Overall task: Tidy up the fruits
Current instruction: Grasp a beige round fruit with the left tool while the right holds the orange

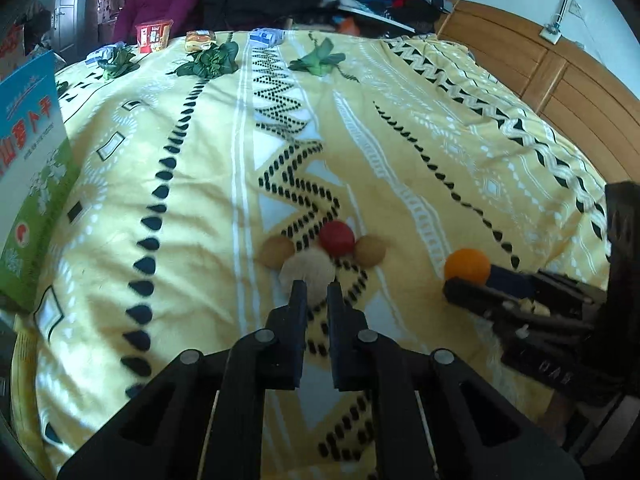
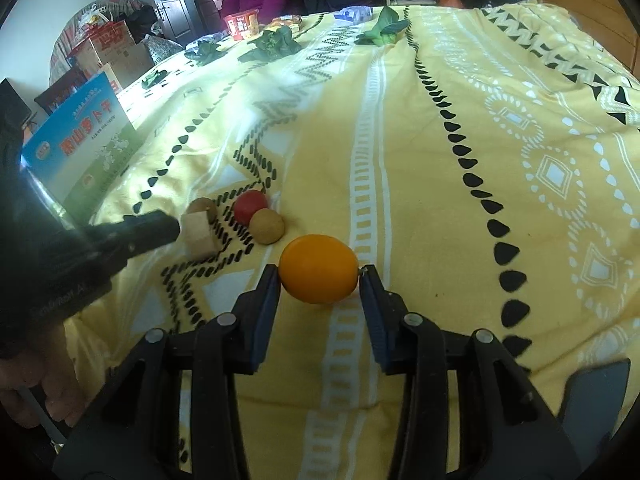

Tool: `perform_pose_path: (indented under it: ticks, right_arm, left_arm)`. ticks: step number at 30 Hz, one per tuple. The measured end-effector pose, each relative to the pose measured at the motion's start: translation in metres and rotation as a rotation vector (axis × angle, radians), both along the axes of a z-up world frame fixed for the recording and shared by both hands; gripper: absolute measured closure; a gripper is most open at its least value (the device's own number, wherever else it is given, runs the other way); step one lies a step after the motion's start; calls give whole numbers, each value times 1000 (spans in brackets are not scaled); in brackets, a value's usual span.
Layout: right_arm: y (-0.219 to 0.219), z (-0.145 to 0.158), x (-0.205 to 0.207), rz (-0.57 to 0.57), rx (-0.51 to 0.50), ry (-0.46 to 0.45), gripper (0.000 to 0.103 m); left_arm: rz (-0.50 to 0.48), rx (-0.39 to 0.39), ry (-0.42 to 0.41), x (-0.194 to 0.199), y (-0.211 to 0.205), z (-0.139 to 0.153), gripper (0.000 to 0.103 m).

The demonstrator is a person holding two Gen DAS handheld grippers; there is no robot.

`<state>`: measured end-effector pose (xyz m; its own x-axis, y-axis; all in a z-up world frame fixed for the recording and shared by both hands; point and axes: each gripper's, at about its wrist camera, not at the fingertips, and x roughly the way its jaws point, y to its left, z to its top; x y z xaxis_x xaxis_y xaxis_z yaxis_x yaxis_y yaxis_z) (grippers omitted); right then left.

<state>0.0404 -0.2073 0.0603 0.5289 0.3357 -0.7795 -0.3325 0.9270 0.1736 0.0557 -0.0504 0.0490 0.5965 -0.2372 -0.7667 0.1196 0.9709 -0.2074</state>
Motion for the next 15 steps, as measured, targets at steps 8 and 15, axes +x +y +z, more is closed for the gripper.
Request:
perform_pose_path:
  ticks: [8, 15]
  right_arm:
    - [-8, -1, -16, -2, 13, 12, 61]
    - [-6, -6, -11, 9, 26, 13, 61]
  left_arm:
    - [7, -27, 0, 6, 2, -11, 62]
    - [29, -44, 59, 32, -1, -30, 62]
